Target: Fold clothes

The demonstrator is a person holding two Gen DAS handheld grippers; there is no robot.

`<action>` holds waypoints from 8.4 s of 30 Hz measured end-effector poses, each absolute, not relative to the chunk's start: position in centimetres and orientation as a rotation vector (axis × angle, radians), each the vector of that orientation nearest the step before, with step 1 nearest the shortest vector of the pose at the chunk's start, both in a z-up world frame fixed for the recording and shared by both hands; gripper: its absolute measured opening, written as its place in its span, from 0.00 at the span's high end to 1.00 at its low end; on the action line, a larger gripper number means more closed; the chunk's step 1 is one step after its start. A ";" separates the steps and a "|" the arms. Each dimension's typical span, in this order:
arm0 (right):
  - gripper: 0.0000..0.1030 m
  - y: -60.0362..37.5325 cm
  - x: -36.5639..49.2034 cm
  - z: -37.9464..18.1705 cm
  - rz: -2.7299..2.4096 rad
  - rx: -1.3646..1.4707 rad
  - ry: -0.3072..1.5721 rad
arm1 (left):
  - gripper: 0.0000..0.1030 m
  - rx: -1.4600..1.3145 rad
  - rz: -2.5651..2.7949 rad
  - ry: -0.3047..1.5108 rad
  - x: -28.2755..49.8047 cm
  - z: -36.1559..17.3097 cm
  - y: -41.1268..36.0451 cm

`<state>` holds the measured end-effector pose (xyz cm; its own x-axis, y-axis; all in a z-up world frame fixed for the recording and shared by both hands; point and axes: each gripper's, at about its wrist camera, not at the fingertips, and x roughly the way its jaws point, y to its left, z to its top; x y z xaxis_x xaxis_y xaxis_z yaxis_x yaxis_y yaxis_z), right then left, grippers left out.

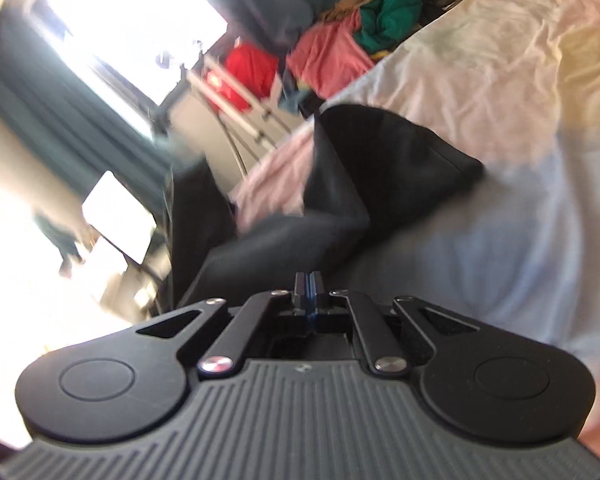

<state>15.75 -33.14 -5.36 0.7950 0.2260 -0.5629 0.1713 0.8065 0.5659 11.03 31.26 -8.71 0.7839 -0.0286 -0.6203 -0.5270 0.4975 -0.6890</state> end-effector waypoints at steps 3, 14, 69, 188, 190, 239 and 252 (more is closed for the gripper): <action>0.97 -32.6 13.4 -6.2 0.028 0.549 0.700 | 0.69 -0.987 0.314 0.649 10.3 -8.5 30.8; 0.92 -32.6 13.8 -6.6 0.096 0.611 0.618 | 0.36 -1.121 0.283 0.650 6.6 -6.8 29.7; 0.89 -46.2 9.2 -16.0 -0.220 1.374 0.733 | 0.33 -1.252 0.135 0.788 7.6 -9.5 27.5; 0.21 -35.0 3.2 -0.9 0.076 0.305 0.365 | 0.01 -0.140 -0.040 0.547 -1.1 3.5 10.6; 0.21 -33.7 3.1 -1.7 0.106 0.295 0.366 | 0.01 -0.107 -0.057 0.546 -0.7 2.7 8.7; 0.71 -20.5 58.3 -11.7 0.355 0.300 0.809 | 0.00 -0.143 -0.285 0.543 14.0 -12.1 7.2; 0.94 -32.0 41.4 0.4 0.038 0.389 0.431 | 0.00 -0.123 -0.256 0.470 11.6 -9.9 6.7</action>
